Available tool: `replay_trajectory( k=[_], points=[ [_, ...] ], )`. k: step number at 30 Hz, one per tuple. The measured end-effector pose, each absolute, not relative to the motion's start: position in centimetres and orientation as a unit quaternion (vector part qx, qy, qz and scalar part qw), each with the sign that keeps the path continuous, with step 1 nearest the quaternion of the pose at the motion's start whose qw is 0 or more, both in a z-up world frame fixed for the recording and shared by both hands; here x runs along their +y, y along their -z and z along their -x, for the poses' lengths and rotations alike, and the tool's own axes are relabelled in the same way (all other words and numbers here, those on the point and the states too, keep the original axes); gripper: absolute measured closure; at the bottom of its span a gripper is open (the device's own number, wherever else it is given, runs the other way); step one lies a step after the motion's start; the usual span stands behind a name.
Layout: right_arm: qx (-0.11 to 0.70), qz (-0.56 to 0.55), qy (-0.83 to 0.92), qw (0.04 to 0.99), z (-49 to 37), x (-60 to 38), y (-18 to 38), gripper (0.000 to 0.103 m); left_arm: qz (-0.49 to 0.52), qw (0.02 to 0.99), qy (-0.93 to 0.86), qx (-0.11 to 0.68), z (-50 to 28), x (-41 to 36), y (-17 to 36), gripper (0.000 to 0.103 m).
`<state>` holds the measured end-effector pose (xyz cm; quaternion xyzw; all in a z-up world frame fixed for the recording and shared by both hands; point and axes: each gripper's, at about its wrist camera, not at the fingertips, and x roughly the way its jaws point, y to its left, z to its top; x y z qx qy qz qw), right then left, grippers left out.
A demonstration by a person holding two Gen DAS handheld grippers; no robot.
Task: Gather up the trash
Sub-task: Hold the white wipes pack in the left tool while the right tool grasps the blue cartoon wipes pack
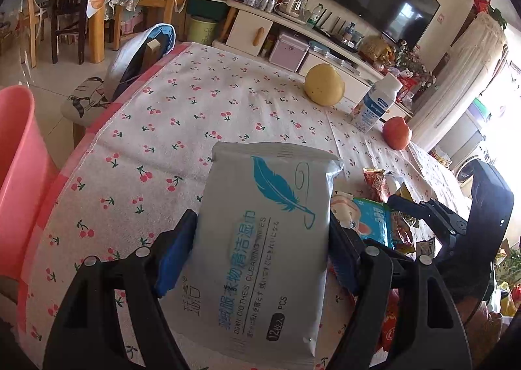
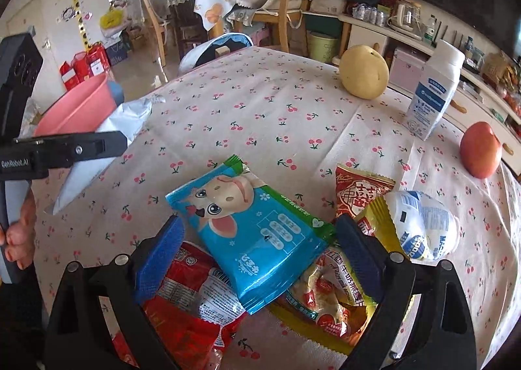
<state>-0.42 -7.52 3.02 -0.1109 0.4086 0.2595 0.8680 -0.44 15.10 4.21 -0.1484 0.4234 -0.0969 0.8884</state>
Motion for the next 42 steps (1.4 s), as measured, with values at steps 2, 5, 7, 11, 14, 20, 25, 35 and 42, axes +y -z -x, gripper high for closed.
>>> replay_trajectory(
  k=[2, 5, 7, 11, 14, 20, 25, 35, 42],
  points=[
    [0.409, 0.12, -0.256, 0.868, 0.2, -7.1, -2.7, 0.009, 0.155, 0.891, 0.092, 0.417, 0.3, 15.6, -4.4, 0.029],
    [0.4, 0.129, -0.257, 0.87, 0.1, -6.7, -2.8, 0.009, 0.174, 0.892, 0.091, 0.408, 0.1, 16.3, -4.9, 0.03],
    [0.403, 0.134, -0.251, 0.87, -0.4, -6.9, -2.4, 0.009, 0.179, 0.891, 0.092, 0.406, -0.1, 16.6, -4.9, 0.03],
    [0.41, 0.135, -0.263, 0.863, -0.9, -6.5, -1.9, 0.006, 0.174, 0.886, 0.095, 0.42, -0.4, 16.3, -4.3, 0.031],
    [0.413, 0.148, -0.268, 0.858, -0.8, -6.1, -1.6, 0.005, 0.165, 0.882, 0.105, 0.43, -0.5, 15.9, -4.0, 0.031],
    [0.421, 0.162, -0.262, 0.853, -1.1, -5.2, -0.9, 0.005, 0.099, 0.878, 0.106, 0.457, -0.6, 14.1, -3.2, 0.026],
    [0.424, 0.179, -0.27, 0.846, -1.9, -4.3, -0.5, 0.005, 0.034, 0.88, 0.095, 0.465, -0.4, 12.6, -2.6, 0.02],
    [0.435, 0.139, -0.282, 0.844, -2.0, -5.1, -0.6, 0.024, -0.035, 0.876, 0.063, 0.477, -0.8, 11.5, -0.9, 0.018],
    [0.429, 0.124, -0.273, 0.852, -1.8, -5.6, -0.9, 0.048, -0.033, 0.879, 0.061, 0.472, -0.8, 11.7, -1.0, 0.023]
  ],
)
